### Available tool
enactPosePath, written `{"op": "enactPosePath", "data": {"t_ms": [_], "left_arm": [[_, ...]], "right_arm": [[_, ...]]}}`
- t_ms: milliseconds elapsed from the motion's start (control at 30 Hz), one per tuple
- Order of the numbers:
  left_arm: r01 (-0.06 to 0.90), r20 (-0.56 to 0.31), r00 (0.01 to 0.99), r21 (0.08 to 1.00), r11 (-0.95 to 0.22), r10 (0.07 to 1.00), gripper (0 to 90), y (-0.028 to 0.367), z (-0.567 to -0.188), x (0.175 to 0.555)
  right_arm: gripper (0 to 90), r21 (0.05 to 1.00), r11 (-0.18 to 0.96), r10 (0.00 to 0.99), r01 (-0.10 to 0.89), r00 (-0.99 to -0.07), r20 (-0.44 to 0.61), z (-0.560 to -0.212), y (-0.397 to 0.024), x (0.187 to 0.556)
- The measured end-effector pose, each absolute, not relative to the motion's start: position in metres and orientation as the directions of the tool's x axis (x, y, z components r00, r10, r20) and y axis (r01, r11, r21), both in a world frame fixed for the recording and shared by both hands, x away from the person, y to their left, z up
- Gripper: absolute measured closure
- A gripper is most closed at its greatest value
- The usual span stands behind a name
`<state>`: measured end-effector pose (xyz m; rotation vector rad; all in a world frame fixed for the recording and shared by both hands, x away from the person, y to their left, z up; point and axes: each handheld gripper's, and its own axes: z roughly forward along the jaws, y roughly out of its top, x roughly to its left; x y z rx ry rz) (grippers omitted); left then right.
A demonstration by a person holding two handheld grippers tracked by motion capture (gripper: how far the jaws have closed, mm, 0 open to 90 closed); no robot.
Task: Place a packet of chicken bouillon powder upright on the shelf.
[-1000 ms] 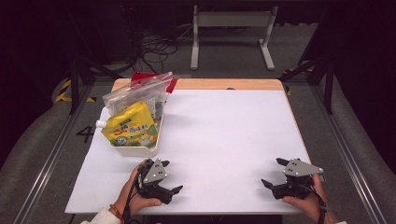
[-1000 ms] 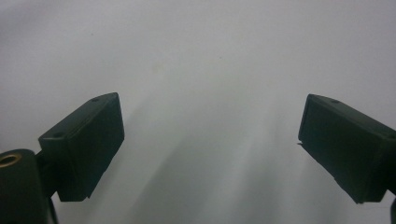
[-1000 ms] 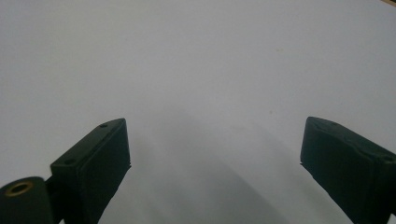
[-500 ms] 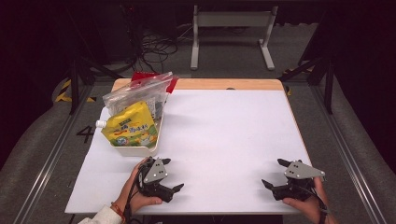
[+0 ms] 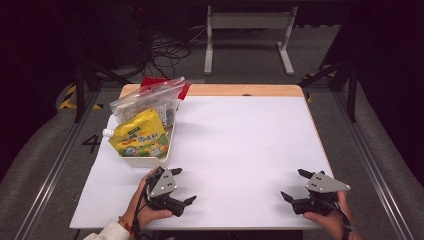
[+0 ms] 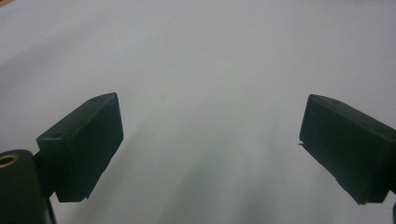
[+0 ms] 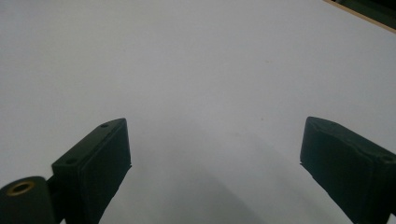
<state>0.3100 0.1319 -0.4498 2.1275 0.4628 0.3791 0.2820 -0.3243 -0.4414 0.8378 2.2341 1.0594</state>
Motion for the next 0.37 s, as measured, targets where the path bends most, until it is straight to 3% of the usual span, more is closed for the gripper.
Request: {"op": "enactPosePath", "data": {"t_ms": [367], "left_arm": [[0.17, 0.103, 0.883, 0.84, -0.515, 0.458, 6.3, 0.133, -0.4486, 0.3098]], "right_arm": [[7.3, 0.814, 0.498, 0.724, 0.298, -0.66, -0.201, -0.4398, -0.3248, 0.2806]]}}
